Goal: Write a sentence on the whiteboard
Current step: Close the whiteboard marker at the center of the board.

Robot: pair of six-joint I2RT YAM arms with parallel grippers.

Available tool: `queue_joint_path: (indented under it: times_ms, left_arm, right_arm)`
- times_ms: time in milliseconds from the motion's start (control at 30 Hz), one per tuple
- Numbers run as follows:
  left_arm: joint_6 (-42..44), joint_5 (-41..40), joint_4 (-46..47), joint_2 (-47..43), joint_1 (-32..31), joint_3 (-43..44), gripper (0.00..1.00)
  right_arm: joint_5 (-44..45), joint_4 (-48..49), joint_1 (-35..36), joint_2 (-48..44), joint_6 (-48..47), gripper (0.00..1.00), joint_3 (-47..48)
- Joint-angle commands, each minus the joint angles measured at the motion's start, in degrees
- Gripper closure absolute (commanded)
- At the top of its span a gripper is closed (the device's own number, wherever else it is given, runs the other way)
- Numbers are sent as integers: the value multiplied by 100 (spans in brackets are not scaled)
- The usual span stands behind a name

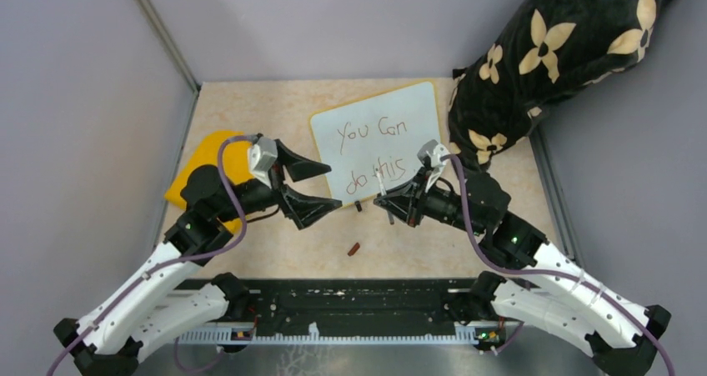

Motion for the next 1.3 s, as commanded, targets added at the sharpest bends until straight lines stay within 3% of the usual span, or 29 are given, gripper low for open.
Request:
queue_joint_path:
  times_ms: [0, 100, 300, 500, 633, 767, 933, 1033, 1133, 1267]
  left_arm:
    - [306, -805, -713, -280, 29, -701, 1]
    - [-105, -364, -1278, -34, 1, -1028, 1]
    - [-548, -739, -1701, 488, -410, -1192, 1]
    - [-438, -2121, -2148, 1084, -1191, -822, 1]
    - [-181, -3356, -2725, 1208, -1249, -545, 1]
    - [-644, -4634, -3081, 1102, -1245, -397, 1]
    - [-1222, -4553, -2581, 674, -1245, -800, 1]
    - [-1081, -4480, -2294, 411, -1244, -1068, 1]
    - [-549, -3829, -2108, 184, -1245, -1224, 1]
    - [-665, -3252, -1598, 24, -1245, -1515, 1]
  right_arm:
    - [1454, -97, 43, -262, 188, 100, -372]
    - [2035, -276, 47, -441, 382, 100, -631]
    - [2563, -635, 43, -728, 555, 100, -877]
    - [2877, -658, 47, -1106, 711, 100, -1067]
    - [2860, -653, 47, -1184, 659, 100, -1088]
    - [2917, -745, 42, -1124, 645, 100, -982]
    - [2757, -500, 47, -1184, 788, 100, -1050]
    - [2687, -381, 47, -1244, 817, 100, -1100]
    - [2487, -256, 47, -1287, 755, 100, -1147]
    - [2422, -160, 40, -1249, 810, 100, -1210]
